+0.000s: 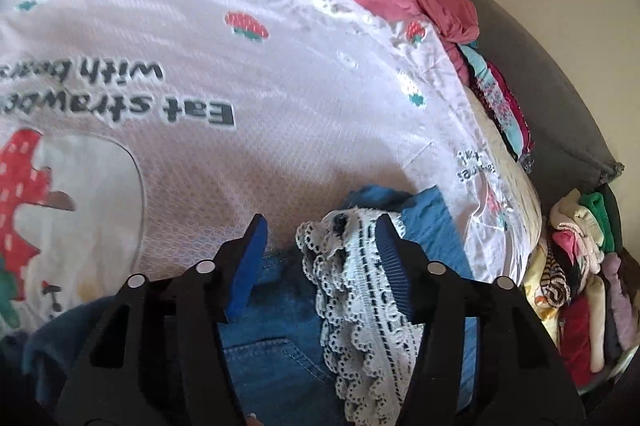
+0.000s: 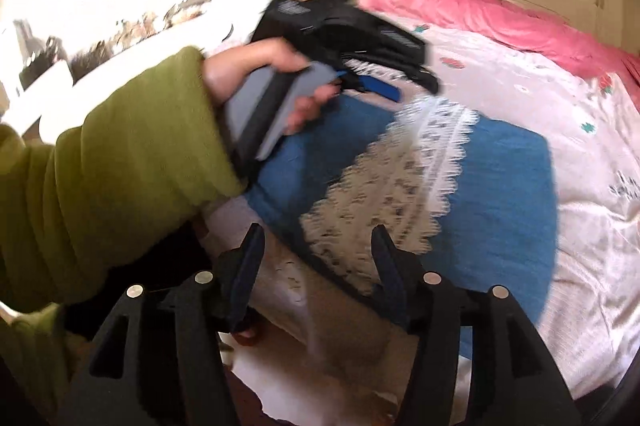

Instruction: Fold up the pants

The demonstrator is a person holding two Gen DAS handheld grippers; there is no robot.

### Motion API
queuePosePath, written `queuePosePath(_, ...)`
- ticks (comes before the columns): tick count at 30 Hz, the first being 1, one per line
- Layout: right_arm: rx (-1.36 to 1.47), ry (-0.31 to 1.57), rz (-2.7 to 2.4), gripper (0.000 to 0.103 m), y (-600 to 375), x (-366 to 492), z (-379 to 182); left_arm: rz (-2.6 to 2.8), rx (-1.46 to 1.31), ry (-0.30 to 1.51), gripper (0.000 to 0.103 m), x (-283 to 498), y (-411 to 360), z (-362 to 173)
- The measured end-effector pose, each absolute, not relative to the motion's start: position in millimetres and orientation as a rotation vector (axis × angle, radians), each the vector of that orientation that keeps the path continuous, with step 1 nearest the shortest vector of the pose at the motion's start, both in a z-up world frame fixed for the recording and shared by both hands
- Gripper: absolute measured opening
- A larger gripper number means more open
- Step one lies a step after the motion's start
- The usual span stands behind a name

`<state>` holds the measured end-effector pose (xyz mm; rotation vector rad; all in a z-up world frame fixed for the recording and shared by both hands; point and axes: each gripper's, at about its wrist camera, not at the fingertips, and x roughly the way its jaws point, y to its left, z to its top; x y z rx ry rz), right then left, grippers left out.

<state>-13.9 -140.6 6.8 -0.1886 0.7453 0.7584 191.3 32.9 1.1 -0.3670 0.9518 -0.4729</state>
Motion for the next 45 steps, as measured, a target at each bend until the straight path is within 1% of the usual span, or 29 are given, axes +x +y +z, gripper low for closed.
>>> queuePosePath(1,-0.181,0.742,0.733,0.056,-148,-13,9,-0.473,-0.354,0.931,0.056,185,33,7)
queuePosePath(2,-0.176,0.743,0.706,0.057,-156,-9,11,-0.469,-0.343,0.919,0.062,180,32,10)
queuePosePath(3,-0.167,0.746,0.67,0.057,-166,-5,12,-0.465,-0.331,0.909,0.064,173,31,12)
queuePosePath(8,-0.059,0.778,0.571,0.057,-213,12,6,-0.452,-0.321,0.879,0.065,120,38,16)
queuePosePath(11,-0.049,0.776,0.539,0.057,-225,17,3,-0.438,-0.348,0.88,0.07,90,45,13)
queuePosePath(16,-0.059,0.778,0.502,0.058,-233,18,-2,-0.456,-0.431,0.929,0.07,49,49,7)
queuePosePath(21,-0.053,0.791,0.485,0.061,-237,23,-9,-0.51,-0.426,0.976,0.069,25,31,4)
queuePosePath(24,-0.043,0.796,0.473,0.062,-240,26,-12,-0.522,-0.402,1.002,0.064,19,17,-1)
queuePosePath(31,-0.012,0.802,0.464,0.063,-248,26,-15,-0.489,-0.331,1.05,0.063,28,-12,-16)
queuePosePath(32,-0.013,0.803,0.461,0.063,-249,26,-15,-0.474,-0.32,1.045,0.055,31,-14,-18)
queuePosePath(33,-0.015,0.805,0.455,0.063,-249,26,-16,-0.454,-0.307,1.037,0.035,33,-15,-20)
queuePosePath(34,-0.016,0.81,0.448,0.063,-250,26,-17,-0.44,-0.3,1.034,0.024,35,-16,-22)
queuePosePath(35,-0.015,0.817,0.442,0.063,-250,27,-18,-0.433,-0.303,1.044,0.015,37,-16,-26)
queuePosePath(38,-0.006,0.821,0.43,0.063,-253,29,-17,-0.441,-0.266,1.05,0.015,31,-20,-24)
queuePosePath(40,-0.02,0.792,0.439,0.063,-251,26,-11,-0.444,-0.234,1.039,0.015,25,-20,-20)
queuePosePath(45,-0.109,0.746,0.514,0.063,-229,19,-4,-0.442,-0.226,1.05,0.015,27,-17,-25)
